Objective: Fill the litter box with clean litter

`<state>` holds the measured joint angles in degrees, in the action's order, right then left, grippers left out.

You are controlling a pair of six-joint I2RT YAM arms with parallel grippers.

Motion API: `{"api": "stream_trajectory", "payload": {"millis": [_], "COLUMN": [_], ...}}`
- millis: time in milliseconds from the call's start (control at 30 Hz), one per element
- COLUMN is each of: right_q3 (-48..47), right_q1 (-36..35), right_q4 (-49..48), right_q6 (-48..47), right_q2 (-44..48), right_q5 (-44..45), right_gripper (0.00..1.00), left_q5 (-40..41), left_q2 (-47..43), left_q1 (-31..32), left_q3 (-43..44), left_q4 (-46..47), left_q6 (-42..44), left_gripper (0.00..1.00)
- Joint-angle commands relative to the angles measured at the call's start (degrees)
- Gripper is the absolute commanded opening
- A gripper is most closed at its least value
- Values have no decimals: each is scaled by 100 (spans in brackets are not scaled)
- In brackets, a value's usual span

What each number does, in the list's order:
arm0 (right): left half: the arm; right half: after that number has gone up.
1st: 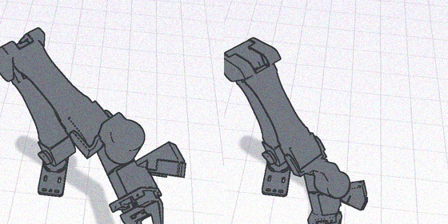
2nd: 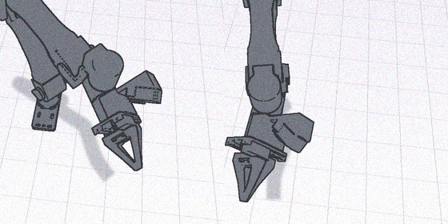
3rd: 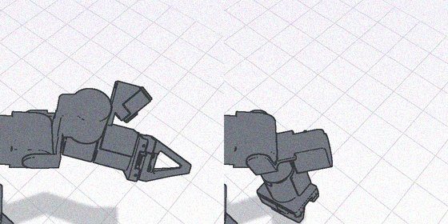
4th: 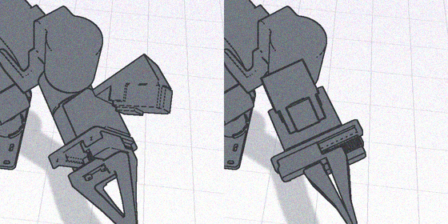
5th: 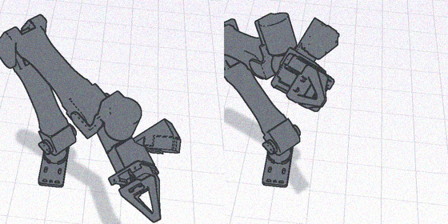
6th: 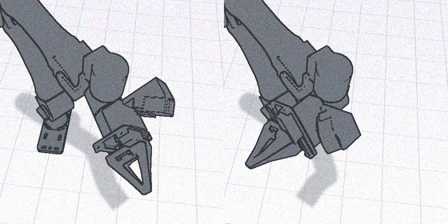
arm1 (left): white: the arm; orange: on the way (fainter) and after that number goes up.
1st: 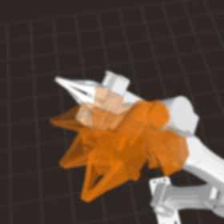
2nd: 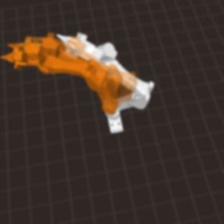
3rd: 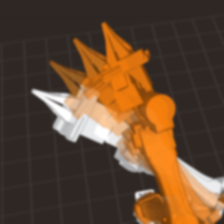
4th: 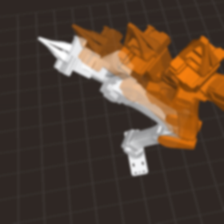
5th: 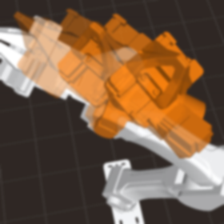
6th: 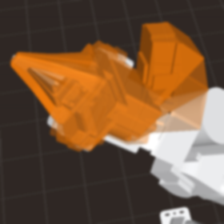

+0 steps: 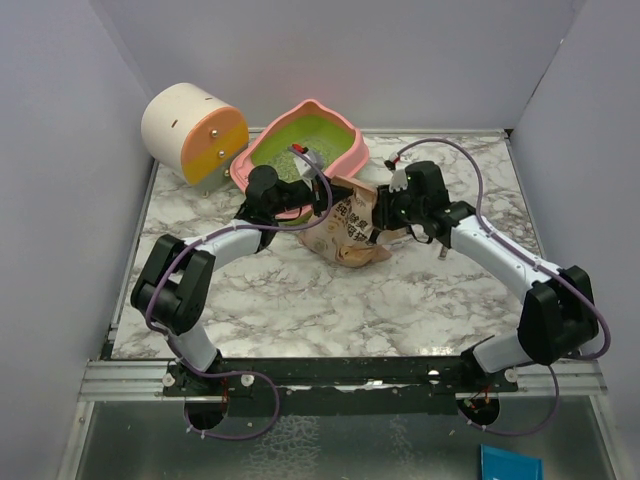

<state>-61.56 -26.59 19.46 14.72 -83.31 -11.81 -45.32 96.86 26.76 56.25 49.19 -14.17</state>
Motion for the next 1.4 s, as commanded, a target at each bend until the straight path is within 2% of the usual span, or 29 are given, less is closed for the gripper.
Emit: {"api": "stream_trajectory", "payload": {"millis": [0,367,800,1033,1367], "right_q3": [305,759,1991,2907,3452], "right_q1": [-57,-51,333,817,1128], "right_q4": [98,-983,-3251,-5168,-6679], "right_q6": [15,758,2456,3526,4389], "right_q2": [-429,-713,-665,-616,-776], "right_q5": [-617,-1193,-2047,-2667,-2788], "right_gripper": [1,1,1,1,1], "left_q5": [170,217,218,196,262], "left_q2": [-320,-262,-271,-264,-481], "left_q1": [66,66,79,97,101], "left_q3": [13,-109,-216,-275,-533], "left_q4": [533,532,533,530,525], "left_q6": [119,184,189,158,240], "left_gripper": [0,0,0,0,0]}}
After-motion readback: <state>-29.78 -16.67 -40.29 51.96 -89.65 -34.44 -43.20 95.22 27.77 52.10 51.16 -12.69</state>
